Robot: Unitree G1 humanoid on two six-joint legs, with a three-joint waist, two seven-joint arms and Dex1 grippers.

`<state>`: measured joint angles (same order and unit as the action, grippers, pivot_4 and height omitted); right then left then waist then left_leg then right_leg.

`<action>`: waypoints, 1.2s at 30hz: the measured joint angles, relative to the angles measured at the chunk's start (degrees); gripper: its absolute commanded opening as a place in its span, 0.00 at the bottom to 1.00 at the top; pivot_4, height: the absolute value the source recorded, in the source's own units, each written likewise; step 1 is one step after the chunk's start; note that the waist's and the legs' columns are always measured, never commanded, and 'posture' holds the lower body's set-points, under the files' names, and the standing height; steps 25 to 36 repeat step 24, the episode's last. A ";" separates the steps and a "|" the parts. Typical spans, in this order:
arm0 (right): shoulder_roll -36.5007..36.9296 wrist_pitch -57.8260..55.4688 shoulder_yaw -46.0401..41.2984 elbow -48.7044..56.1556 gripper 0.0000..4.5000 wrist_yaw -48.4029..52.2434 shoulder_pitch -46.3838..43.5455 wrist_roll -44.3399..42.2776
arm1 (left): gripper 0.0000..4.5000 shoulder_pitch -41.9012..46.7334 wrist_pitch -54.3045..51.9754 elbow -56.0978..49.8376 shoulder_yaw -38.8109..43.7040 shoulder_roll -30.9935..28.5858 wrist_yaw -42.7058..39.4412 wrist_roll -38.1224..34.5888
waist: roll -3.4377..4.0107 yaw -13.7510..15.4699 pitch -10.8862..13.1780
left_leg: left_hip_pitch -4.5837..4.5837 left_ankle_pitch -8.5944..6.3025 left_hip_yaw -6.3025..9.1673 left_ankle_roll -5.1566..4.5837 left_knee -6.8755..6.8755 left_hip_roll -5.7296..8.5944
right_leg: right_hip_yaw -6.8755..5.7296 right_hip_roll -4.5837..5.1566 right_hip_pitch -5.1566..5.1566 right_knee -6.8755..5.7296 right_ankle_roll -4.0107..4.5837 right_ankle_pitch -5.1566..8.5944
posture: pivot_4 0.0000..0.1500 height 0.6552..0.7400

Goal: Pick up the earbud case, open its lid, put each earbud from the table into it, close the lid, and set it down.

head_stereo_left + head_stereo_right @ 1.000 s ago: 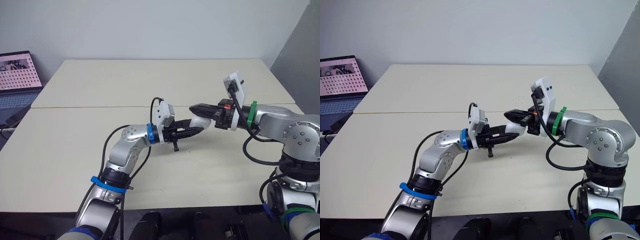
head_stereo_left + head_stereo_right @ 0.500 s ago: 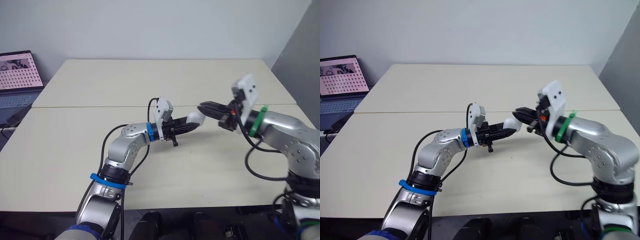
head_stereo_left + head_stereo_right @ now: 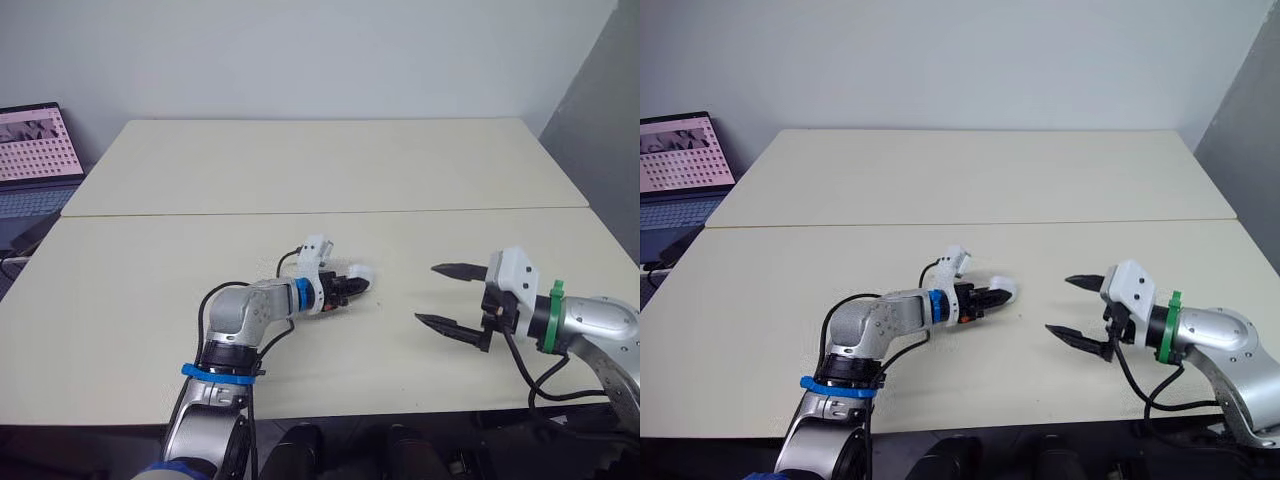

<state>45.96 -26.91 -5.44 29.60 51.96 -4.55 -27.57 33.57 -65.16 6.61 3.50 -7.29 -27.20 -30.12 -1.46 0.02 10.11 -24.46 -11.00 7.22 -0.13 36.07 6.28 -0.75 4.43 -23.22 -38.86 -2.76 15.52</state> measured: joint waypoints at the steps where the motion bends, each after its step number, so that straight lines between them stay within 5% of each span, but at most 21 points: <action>1: 0.00 0.19 -0.01 0.00 1.00 0.01 0.00 0.00 | 0.66 0.25 -0.80 -0.02 0.55 0.08 0.49 -0.34 | 0.00 0.00 0.00 | 0.00 0.00 0.00 0.00 0.00 0.00 | 0.00 0.00 0.00 0.00 0.00 0.00 | 1.00 1.00; 6: -0.33 0.35 0.00 -0.27 1.00 0.09 -0.44 -0.17 | 1.00 0.37 -5.08 -3.51 1.03 -4.54 0.17 -2.58 | 0.01 -0.18 -0.01 | 0.09 -0.03 -0.06 0.07 -0.04 -0.07 | 0.07 -0.05 0.00 -0.02 0.05 -0.02 | 1.00 1.00; 11: -0.08 0.29 -0.40 -2.82 1.00 0.80 -0.90 -0.68 | 1.00 -1.78 1.23 -6.07 -3.80 -23.15 -8.47 1.42 | 0.03 -0.27 0.00 | 0.18 -0.10 -0.10 0.19 -0.14 -0.19 | 0.12 -0.15 -0.02 -0.02 0.46 -0.10 | 1.00 1.00; 15: -0.05 -2.50 -2.28 -4.95 1.00 0.87 -3.64 -3.27 | 1.00 -1.69 21.58 -0.82 -6.37 -33.24 -19.93 8.01 | 0.06 0.47 0.02 | 0.15 -0.10 -0.10 0.16 -0.12 -0.14 | 0.13 -0.05 0.02 0.15 0.57 -0.11 | 1.00 1.00; 21: 0.44 -8.73 -4.88 -3.08 1.00 -0.41 -7.91 -10.02 | 1.00 0.99 49.67 11.60 -4.56 -33.46 -27.36 13.14 | 0.05 1.41 0.03 | -0.02 -0.10 -0.07 0.11 -0.10 -0.16 | 0.04 -0.01 -0.05 0.38 0.67 -0.25 | 1.00 1.00; 36: 0.44 -10.41 -5.49 -0.27 1.00 -2.47 -8.42 -11.63 | 1.00 3.02 53.19 14.34 -2.89 -32.67 -27.56 13.21 | 0.04 1.32 0.03 | -0.04 -0.10 -0.05 0.11 -0.11 -0.16 | 0.01 -0.01 -0.05 0.38 0.65 -0.25 | 1.00 1.00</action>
